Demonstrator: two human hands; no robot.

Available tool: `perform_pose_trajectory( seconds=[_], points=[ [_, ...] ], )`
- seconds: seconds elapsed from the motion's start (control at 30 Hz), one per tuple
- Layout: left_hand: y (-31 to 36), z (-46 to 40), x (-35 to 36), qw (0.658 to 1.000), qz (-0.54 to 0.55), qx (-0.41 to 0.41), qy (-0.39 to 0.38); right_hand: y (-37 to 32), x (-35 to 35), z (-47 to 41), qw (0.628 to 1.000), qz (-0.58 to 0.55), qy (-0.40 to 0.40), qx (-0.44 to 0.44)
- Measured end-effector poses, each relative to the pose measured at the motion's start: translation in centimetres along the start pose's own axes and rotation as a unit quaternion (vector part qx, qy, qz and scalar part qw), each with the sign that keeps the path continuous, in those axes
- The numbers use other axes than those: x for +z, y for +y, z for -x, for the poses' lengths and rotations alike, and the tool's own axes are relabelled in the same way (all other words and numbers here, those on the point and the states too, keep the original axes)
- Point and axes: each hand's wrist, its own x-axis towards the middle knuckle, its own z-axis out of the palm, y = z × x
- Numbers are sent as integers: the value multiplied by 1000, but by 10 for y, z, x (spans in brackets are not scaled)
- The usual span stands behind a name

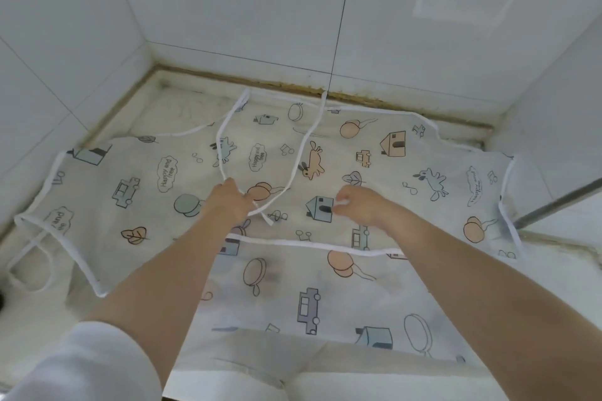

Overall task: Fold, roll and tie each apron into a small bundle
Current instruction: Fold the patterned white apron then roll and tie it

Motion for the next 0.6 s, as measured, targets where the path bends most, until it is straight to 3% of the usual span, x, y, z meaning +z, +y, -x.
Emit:
perform_pose_trajectory(
  seconds=[0.2, 0.6],
  points=[
    [6, -53, -42, 997, 27, 68, 32, -41, -36, -44, 998, -22, 61, -19],
    [67, -182, -80, 986, 41, 160, 25, -40, -99, -146, 966, 116, 202, 114]
  ],
)
